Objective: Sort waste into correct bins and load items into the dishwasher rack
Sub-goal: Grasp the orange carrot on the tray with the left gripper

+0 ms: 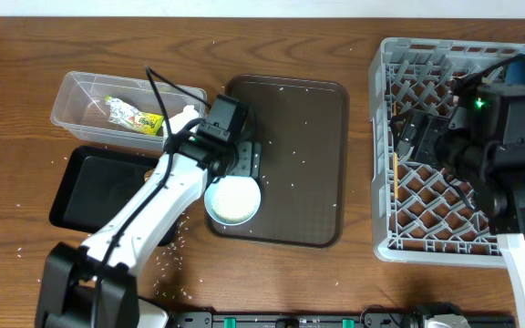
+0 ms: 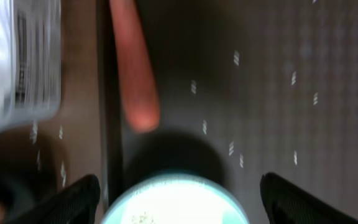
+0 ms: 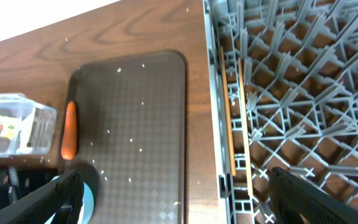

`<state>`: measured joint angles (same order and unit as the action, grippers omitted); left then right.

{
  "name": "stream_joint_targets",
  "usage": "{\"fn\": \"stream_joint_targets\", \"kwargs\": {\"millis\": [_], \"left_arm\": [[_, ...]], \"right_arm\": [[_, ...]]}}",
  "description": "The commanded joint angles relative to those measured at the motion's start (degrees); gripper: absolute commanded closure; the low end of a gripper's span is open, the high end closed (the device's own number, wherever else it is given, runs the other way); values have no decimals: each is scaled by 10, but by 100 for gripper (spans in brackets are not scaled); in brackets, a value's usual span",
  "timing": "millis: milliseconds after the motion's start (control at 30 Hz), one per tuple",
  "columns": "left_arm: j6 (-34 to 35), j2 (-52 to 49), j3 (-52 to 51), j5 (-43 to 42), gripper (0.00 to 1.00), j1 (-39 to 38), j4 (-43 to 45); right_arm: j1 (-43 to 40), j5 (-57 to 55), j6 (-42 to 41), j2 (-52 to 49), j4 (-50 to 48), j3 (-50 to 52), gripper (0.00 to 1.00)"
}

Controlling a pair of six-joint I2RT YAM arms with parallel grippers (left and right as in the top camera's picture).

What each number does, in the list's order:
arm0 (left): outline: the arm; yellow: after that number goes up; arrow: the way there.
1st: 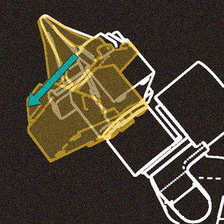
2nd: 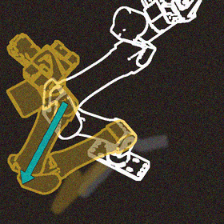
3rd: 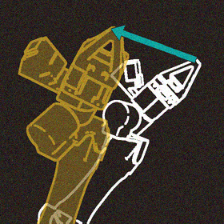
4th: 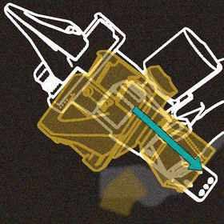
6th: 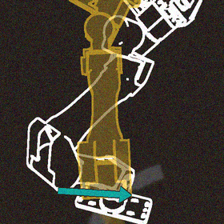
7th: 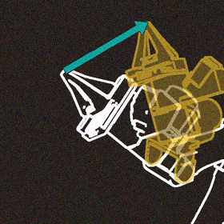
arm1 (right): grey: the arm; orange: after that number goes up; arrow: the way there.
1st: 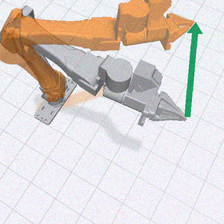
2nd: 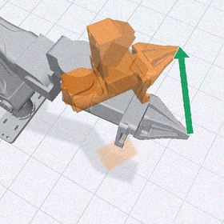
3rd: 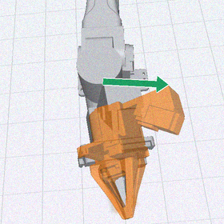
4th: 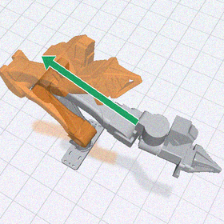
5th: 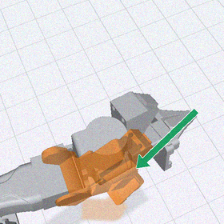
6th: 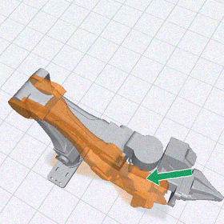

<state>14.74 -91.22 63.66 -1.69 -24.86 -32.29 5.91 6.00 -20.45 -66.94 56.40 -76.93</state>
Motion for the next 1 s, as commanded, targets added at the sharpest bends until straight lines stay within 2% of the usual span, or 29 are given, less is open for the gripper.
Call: {"fn": "stream_joint_targets", "kwargs": {"millis": [0, 100, 233, 400, 500, 633, 833, 900, 967], "left_arm": [[-27, -47, -1, 38, 17, -1, 44], [-35, -92, -1, 88, 17, -1, 86], [-51, -139, -1, 86, 18, -1, 133], [-49, -170, -1, 80, 23, -1, 136], [-49, -174, -1, 45, 37, -1, 140], [-48, -174, -1, 21, 42, -2, 156], [-48, -174, -1, 21, 57, -2, 168], [-46, -174, -1, 21, 66, -2, 170], [-41, -174, 0, 21, 68, -2, 172]], "right_arm": [[1, 10, -8, -10, 5, -7, 12], [1, 19, -8, -17, 9, -7, 12], [2, 20, -8, -21, 13, -6, 14], [2, 20, -8, -21, 13, -6, 15], [2, 20, -8, -21, 12, -6, 15], [2, 20, -8, -21, 12, -6, 16], [2, 20, -8, -21, 13, -6, 17], [2, 20, -8, -21, 13, -6, 17], [2, 20, -8, -21, 13, -6, 18]]}}
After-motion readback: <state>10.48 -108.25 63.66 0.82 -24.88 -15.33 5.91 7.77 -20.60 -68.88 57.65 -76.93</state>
